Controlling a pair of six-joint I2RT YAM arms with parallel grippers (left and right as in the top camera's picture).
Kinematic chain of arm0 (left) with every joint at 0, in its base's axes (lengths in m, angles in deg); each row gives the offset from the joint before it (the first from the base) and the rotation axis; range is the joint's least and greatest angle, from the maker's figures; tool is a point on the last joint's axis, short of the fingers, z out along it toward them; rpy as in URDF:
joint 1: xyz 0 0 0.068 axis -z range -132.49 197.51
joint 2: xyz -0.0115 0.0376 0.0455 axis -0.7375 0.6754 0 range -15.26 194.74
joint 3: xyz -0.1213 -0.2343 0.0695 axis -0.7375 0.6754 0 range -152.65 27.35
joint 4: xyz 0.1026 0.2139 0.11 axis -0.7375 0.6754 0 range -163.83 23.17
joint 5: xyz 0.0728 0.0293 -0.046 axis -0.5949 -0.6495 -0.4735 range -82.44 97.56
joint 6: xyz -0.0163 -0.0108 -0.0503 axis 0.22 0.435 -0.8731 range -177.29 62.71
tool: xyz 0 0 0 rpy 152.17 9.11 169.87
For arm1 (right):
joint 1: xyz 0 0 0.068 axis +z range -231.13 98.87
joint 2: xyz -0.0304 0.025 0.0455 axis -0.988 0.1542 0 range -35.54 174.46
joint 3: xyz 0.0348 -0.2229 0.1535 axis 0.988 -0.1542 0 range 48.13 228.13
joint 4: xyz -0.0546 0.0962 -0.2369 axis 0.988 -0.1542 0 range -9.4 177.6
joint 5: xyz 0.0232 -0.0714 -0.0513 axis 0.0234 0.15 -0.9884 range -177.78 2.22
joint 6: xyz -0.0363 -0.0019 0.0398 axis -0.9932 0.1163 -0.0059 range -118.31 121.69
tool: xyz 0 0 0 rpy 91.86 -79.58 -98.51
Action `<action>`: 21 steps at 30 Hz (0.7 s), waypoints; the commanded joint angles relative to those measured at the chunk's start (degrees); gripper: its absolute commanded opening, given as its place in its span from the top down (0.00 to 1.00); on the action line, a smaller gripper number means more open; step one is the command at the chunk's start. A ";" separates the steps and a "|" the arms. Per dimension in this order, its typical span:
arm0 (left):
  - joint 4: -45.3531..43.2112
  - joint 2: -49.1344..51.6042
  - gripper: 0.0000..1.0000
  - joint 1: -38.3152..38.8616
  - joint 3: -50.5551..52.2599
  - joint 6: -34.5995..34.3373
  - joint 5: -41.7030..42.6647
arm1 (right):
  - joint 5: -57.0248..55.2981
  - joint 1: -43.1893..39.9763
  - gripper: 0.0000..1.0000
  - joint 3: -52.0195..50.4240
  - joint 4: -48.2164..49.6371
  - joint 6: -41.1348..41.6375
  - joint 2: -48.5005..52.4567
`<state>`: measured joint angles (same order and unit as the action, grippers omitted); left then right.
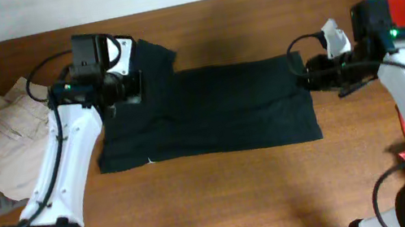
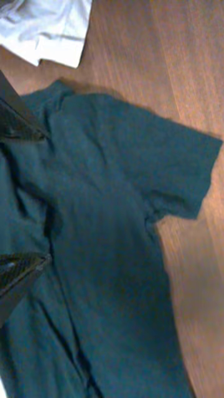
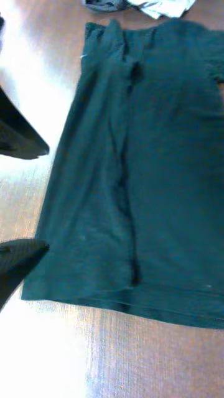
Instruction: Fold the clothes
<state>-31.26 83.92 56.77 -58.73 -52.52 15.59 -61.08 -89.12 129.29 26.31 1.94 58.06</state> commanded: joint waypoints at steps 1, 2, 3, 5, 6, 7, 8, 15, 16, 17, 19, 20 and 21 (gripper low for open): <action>1.75 5.57 0.44 -2.01 -8.22 3.39 2.34 | 1.16 0.55 0.53 10.10 -1.22 0.26 4.98; 3.13 7.34 0.44 -2.34 -11.43 4.04 3.08 | 1.16 0.55 0.52 13.14 -2.38 0.24 6.71; 6.08 10.58 0.44 -2.56 -17.90 4.87 3.13 | 1.16 0.55 0.52 18.75 -4.50 0.26 10.05; 9.86 16.04 0.42 -2.58 -27.82 6.10 2.99 | 1.18 0.55 0.52 26.86 -8.07 2.21 15.47; 10.82 17.79 0.42 -2.56 -30.69 6.08 2.89 | 1.16 0.55 0.52 28.83 -8.81 3.21 16.92; 11.37 19.39 0.41 -2.56 -33.09 6.08 2.89 | 1.18 0.55 0.52 30.91 -9.40 4.83 18.71; 11.54 20.90 0.41 -2.58 -34.84 6.08 2.86 | 1.20 0.55 0.52 32.52 -9.73 6.34 20.22; 11.67 27.23 0.41 -2.56 -37.66 6.08 1.57 | 1.18 0.55 0.43 36.85 -8.17 9.75 26.91; 11.65 27.85 0.40 -2.56 -37.66 6.08 1.60 | 1.16 0.55 0.43 36.85 -7.41 9.75 27.69; 11.67 28.55 0.40 -2.56 -37.66 6.08 1.60 | 1.16 0.52 0.42 36.85 -6.51 9.70 28.50; 11.91 29.49 0.40 -2.51 -37.66 6.05 1.60 | 0.31 0.52 0.39 36.83 -4.68 8.98 29.94; 12.20 29.94 0.40 -2.51 -37.66 6.05 1.60 | -0.61 0.52 0.37 36.83 -3.96 8.96 30.73; 12.55 30.25 0.40 -2.47 -37.64 6.05 1.64 | -1.25 0.52 0.35 36.81 -2.84 7.61 31.78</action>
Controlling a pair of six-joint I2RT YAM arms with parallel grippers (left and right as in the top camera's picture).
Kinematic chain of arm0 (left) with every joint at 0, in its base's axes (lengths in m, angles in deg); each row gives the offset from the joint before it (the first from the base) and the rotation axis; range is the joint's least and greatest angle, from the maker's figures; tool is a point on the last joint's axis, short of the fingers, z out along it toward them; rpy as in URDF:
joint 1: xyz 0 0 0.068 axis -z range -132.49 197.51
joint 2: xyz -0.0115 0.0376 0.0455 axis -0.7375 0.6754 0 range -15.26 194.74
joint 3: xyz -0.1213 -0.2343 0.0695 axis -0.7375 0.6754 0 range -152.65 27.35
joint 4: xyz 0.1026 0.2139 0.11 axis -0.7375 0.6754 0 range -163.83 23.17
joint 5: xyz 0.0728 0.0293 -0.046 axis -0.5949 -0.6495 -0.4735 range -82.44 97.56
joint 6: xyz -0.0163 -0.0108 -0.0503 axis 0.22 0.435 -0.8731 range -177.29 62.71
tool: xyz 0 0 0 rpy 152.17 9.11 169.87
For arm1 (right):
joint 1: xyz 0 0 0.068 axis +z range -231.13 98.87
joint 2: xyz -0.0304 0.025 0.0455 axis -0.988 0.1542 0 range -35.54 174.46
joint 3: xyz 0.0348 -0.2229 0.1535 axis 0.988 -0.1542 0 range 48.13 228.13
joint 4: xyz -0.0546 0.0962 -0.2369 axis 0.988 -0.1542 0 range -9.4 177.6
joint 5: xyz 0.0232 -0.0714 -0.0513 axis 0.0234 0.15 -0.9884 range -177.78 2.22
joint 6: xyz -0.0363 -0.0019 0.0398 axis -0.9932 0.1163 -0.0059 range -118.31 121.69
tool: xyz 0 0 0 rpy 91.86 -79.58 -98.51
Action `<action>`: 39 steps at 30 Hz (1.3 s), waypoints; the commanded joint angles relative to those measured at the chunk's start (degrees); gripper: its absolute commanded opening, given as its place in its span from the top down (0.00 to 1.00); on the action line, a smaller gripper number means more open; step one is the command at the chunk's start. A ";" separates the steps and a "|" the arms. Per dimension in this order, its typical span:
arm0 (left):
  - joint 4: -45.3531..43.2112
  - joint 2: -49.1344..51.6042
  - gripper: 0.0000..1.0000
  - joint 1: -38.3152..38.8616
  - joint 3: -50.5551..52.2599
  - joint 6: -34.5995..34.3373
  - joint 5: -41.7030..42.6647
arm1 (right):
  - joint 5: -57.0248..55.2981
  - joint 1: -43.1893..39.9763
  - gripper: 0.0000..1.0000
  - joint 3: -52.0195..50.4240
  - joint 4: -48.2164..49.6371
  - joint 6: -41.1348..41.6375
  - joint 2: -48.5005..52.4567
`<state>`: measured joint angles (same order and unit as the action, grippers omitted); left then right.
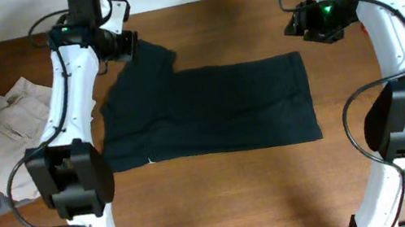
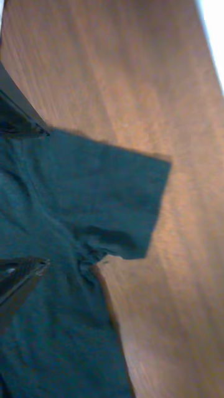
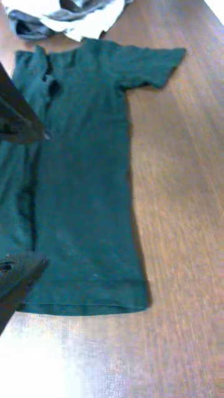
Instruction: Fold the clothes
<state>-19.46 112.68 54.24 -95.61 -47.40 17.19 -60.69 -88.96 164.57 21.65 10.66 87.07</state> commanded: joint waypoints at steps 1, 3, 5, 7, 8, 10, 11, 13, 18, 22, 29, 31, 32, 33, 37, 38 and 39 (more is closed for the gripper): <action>1.18 1.75 0.40 0.15 -0.76 0.94 0.00 | -2.16 0.37 0.32 1.53 2.60 -2.78 3.72; 1.86 2.08 0.40 0.39 -0.76 0.94 0.00 | -2.99 0.37 0.31 1.53 4.09 -5.38 5.68; 1.97 2.23 0.40 0.42 -0.76 0.94 0.02 | -4.74 0.37 0.31 1.53 5.49 -7.39 8.09; 1.97 2.23 0.40 0.42 -0.76 0.94 0.02 | -5.77 0.26 0.30 1.53 6.80 -9.49 10.14; 1.97 2.23 0.40 0.42 -0.76 0.94 0.04 | -5.92 0.15 0.30 1.53 7.63 -10.38 11.23; 2.21 2.23 0.40 0.42 -0.76 0.94 0.02 | -5.97 -0.07 0.31 1.53 9.22 -12.15 13.20; 2.40 2.23 0.40 0.42 -0.76 0.94 0.02 | -5.90 -0.20 0.31 1.53 10.05 -12.94 14.21; 3.21 2.23 0.40 0.52 -0.76 0.94 0.02 | -5.88 -0.59 0.35 1.53 11.74 -13.92 16.02; 3.82 2.23 0.39 0.92 -0.76 0.96 0.00 | -5.90 -1.16 0.38 1.53 13.99 -17.86 17.57; 3.76 2.23 0.39 1.16 -0.76 0.94 0.00 | -6.91 -1.27 0.41 1.53 14.23 -19.30 17.59; 3.80 2.25 0.39 1.16 -0.76 0.94 0.02 | -8.28 -1.29 0.41 1.49 14.38 -21.05 18.32; 3.85 2.25 0.39 1.16 -0.76 0.94 0.00 | -7.56 -1.27 0.41 1.46 14.32 -21.22 18.95; 3.91 2.25 0.39 1.16 -0.76 0.94 0.00 | -5.49 -1.22 0.43 1.46 13.86 -22.56 19.43; 4.00 2.25 0.39 1.16 -0.76 0.94 0.00 | -4.74 -1.20 0.45 1.46 13.57 -22.71 19.74; 4.17 2.25 0.39 1.16 -0.76 0.96 0.00 | -3.50 -1.18 0.61 1.49 12.57 -22.69 19.78; 4.17 2.25 0.39 1.16 -0.76 0.94 0.00 | -3.50 -1.18 0.65 1.49 12.17 -22.71 19.78; 4.17 2.25 0.39 1.16 -0.76 0.94 0.00 | -3.52 -1.22 0.68 1.49 11.78 -22.71 19.78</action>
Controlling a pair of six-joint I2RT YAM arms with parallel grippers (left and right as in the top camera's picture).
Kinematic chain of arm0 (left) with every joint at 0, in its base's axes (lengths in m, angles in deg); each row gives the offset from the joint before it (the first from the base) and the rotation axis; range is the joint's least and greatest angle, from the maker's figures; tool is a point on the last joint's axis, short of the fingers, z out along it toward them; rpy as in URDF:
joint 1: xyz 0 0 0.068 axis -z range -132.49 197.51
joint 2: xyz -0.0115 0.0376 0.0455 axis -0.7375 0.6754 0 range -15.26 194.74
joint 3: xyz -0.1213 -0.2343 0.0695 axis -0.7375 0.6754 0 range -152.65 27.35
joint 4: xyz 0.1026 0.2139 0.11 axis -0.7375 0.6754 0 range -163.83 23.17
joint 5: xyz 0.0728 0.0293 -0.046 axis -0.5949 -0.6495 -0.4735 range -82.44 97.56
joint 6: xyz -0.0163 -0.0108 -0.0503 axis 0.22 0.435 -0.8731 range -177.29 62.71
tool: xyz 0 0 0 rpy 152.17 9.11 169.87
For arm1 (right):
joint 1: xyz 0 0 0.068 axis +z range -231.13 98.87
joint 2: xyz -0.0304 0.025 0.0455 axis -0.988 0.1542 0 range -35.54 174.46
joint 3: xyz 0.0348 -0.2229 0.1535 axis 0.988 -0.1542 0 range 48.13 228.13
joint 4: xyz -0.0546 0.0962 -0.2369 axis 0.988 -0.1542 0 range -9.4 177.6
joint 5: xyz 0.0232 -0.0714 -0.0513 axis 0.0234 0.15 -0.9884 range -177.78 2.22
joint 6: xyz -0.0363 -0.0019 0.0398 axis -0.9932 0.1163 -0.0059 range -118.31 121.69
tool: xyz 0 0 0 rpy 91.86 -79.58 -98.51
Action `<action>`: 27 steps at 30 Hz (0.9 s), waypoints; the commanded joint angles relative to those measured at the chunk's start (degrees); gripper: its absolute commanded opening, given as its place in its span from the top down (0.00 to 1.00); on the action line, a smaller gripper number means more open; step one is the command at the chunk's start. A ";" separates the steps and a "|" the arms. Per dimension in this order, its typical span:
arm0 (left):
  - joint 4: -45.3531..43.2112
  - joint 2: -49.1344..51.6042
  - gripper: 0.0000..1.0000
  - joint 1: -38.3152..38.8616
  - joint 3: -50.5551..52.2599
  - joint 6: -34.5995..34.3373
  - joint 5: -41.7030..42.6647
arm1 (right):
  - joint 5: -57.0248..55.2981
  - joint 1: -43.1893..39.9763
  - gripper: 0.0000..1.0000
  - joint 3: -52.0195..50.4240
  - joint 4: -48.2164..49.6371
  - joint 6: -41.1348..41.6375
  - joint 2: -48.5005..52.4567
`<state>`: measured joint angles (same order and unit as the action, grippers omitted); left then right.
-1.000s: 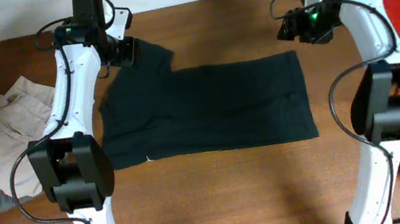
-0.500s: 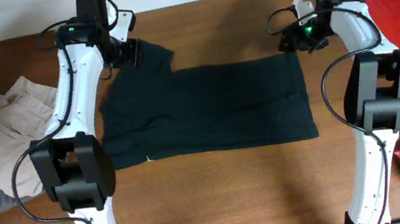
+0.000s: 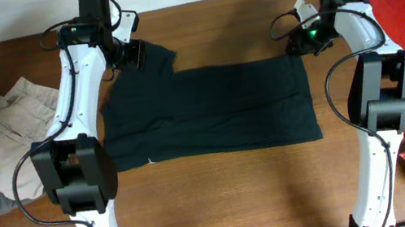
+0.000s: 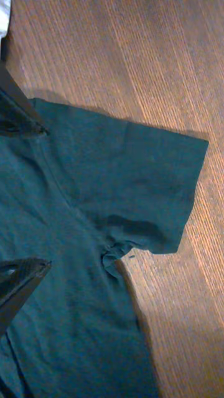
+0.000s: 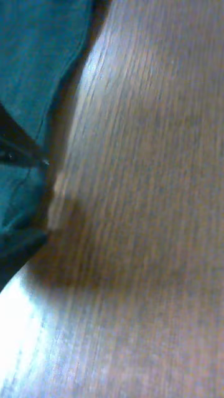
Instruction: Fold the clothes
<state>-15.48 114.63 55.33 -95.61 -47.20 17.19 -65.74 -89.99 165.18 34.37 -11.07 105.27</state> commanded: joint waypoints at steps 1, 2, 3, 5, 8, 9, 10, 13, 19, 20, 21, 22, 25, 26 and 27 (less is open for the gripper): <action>0.20 0.31 0.39 0.07 -0.76 0.76 0.00 | 1.55 -0.24 0.70 0.87 -1.42 -0.96 1.57; 0.22 0.31 0.39 0.07 -0.76 0.76 0.00 | 1.68 -0.26 0.74 0.87 -1.86 -0.98 1.55; 0.22 0.31 0.39 0.07 -0.76 0.76 0.00 | 1.77 -0.26 0.78 0.90 -2.34 -0.98 1.31; 0.26 0.31 0.39 0.07 -0.76 0.74 0.00 | 1.90 -0.26 0.83 0.92 -2.97 -0.98 0.28; 0.26 0.31 0.39 0.07 -0.76 0.74 0.00 | 2.01 -0.26 0.85 0.92 -3.10 -0.98 -1.53; 0.26 0.31 0.39 0.07 -0.76 0.76 0.00 | 2.03 -0.26 0.86 0.92 -3.15 -0.98 -2.38; 0.26 0.31 0.39 0.07 -0.76 0.74 0.00 | 2.01 -0.26 0.85 0.92 -3.23 -0.98 -3.10; 0.26 0.31 0.39 0.07 -0.76 0.76 0.00 | 4.39 -0.20 0.86 0.92 -3.58 -0.98 -5.99; 0.24 0.31 0.38 0.07 -0.76 0.76 -0.02 | 6.51 -0.09 0.92 0.92 -7.58 0.13 -8.04; 0.22 0.31 0.38 0.04 -0.76 0.76 0.00 | 6.47 -0.11 0.94 0.92 -8.74 0.13 -8.07; 0.24 0.31 0.38 0.07 -0.76 0.76 0.00 | 6.47 -0.11 0.96 0.92 -9.79 0.11 -8.11; 0.24 0.31 0.39 0.07 -0.76 0.76 0.00 | 6.47 -0.11 0.96 0.92 -11.15 0.13 -8.11; 0.26 0.31 0.38 0.07 -0.76 0.76 0.00 | 6.45 -0.11 0.96 0.92 -13.73 0.09 -8.15; 0.26 0.31 0.38 0.07 -0.76 0.76 0.00 | 6.45 -0.09 0.96 0.92 -14.34 0.09 -8.15; 0.26 0.31 0.39 0.07 -0.76 0.76 0.00 | 6.47 -0.09 0.96 0.92 -15.08 0.09 -8.15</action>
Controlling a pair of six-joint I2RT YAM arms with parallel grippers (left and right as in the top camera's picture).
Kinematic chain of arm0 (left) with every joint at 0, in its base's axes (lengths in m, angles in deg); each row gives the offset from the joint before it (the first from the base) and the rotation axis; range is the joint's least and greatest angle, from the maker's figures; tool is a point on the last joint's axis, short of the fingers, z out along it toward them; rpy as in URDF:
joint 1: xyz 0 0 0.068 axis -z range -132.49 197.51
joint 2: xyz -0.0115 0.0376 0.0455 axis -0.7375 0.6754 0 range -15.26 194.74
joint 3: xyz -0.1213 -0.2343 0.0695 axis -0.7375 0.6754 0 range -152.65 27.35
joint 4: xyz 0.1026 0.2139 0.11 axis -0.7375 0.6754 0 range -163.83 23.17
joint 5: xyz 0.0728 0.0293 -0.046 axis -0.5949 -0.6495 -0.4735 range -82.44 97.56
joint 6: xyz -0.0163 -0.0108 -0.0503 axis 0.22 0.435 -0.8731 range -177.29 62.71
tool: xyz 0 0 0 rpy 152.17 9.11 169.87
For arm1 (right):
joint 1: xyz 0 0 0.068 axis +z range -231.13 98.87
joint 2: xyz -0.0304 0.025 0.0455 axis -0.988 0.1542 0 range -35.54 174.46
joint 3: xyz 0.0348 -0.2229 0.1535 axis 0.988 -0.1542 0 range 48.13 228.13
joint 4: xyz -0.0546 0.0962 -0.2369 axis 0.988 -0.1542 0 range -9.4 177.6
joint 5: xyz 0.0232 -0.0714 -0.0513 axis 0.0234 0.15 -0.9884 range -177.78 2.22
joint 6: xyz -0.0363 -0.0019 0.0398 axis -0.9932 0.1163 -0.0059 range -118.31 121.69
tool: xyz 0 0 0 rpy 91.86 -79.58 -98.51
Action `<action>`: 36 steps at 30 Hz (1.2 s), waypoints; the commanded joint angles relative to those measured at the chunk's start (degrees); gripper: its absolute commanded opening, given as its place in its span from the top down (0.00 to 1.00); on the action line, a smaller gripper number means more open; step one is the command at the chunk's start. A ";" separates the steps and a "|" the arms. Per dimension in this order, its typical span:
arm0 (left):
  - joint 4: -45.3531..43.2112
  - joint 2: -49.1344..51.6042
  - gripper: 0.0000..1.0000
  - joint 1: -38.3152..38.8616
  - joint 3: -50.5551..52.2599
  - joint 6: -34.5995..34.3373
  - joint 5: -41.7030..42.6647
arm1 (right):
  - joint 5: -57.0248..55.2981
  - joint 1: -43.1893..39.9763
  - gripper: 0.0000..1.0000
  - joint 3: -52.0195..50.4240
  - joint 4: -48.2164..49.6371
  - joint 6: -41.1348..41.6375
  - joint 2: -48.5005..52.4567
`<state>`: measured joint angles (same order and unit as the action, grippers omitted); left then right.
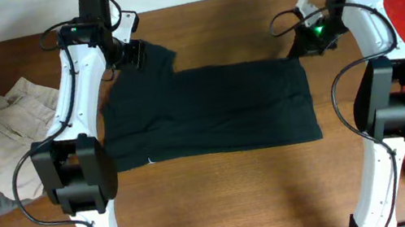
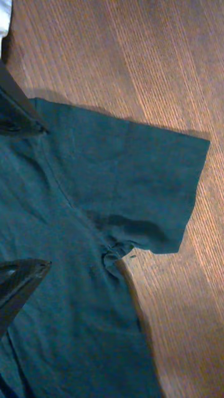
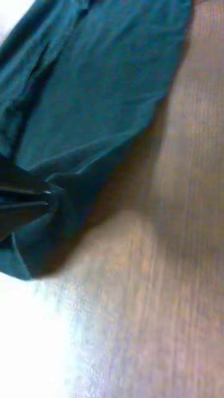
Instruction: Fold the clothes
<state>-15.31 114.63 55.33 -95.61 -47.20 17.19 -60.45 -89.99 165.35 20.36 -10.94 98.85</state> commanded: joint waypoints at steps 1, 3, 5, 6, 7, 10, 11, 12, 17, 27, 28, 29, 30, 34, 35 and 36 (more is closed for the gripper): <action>0.11 0.31 0.38 0.07 -0.76 0.76 0.00 | 1.16 -0.09 0.96 0.74 -1.97 -0.09 -1.75; 0.15 0.31 0.39 0.07 -0.76 0.76 0.00 | 1.09 -0.09 0.96 0.74 -3.78 -0.70 -1.75; 0.24 0.31 0.39 0.07 -0.76 0.76 0.00 | 0.94 0.22 0.96 0.74 -5.07 -0.72 -1.75; 0.28 0.31 0.39 0.07 -0.76 0.74 0.00 | 0.98 0.39 0.96 0.74 -5.81 -0.90 -1.75; 0.31 0.31 0.39 0.07 -0.76 0.74 0.00 | 0.96 0.63 0.96 0.74 -6.45 -0.92 -1.75; 0.33 0.31 0.39 0.07 -0.76 0.74 0.00 | 0.96 1.57 0.96 0.74 -8.87 -1.14 -1.75; 0.35 0.31 0.39 0.07 -0.76 0.74 0.00 | 0.70 2.34 0.96 0.74 -10.05 -1.16 -1.75; 0.35 0.31 0.38 0.07 -0.76 0.76 0.00 | 0.48 2.82 0.96 0.74 -10.62 -1.14 -1.75; 0.50 0.31 0.38 0.07 -0.76 0.74 0.00 | -1.57 5.07 0.96 0.74 -14.36 -1.05 -1.75; 0.74 0.31 0.39 0.07 -0.76 0.74 0.00 | -10.71 8.68 0.96 0.72 -19.39 3.23 -1.75; 0.74 0.31 0.39 0.07 -0.76 0.76 0.00 | -11.28 8.94 0.96 0.72 -19.43 3.65 -1.75; 0.72 0.31 0.38 0.07 -0.76 0.76 0.00 | -12.39 9.27 0.96 0.70 -19.52 4.17 -1.75; 0.74 0.31 0.39 0.07 -0.76 0.76 0.00 | -13.75 9.51 0.96 0.70 -19.76 4.17 -1.75; 0.74 0.31 0.38 0.07 -0.76 0.76 0.00 | -16.90 10.05 0.94 0.68 -20.13 5.86 -1.75; 0.74 0.31 0.38 0.07 -0.76 0.76 0.00 | -17.44 10.16 0.91 0.68 -20.13 5.88 -1.75; 0.74 0.31 0.39 0.07 -0.76 0.76 0.00 | -17.68 10.27 0.90 0.63 -20.13 5.88 -1.75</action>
<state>-14.72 114.63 55.33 -95.61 -47.20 17.17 -74.22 -80.40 165.35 0.49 -6.22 98.85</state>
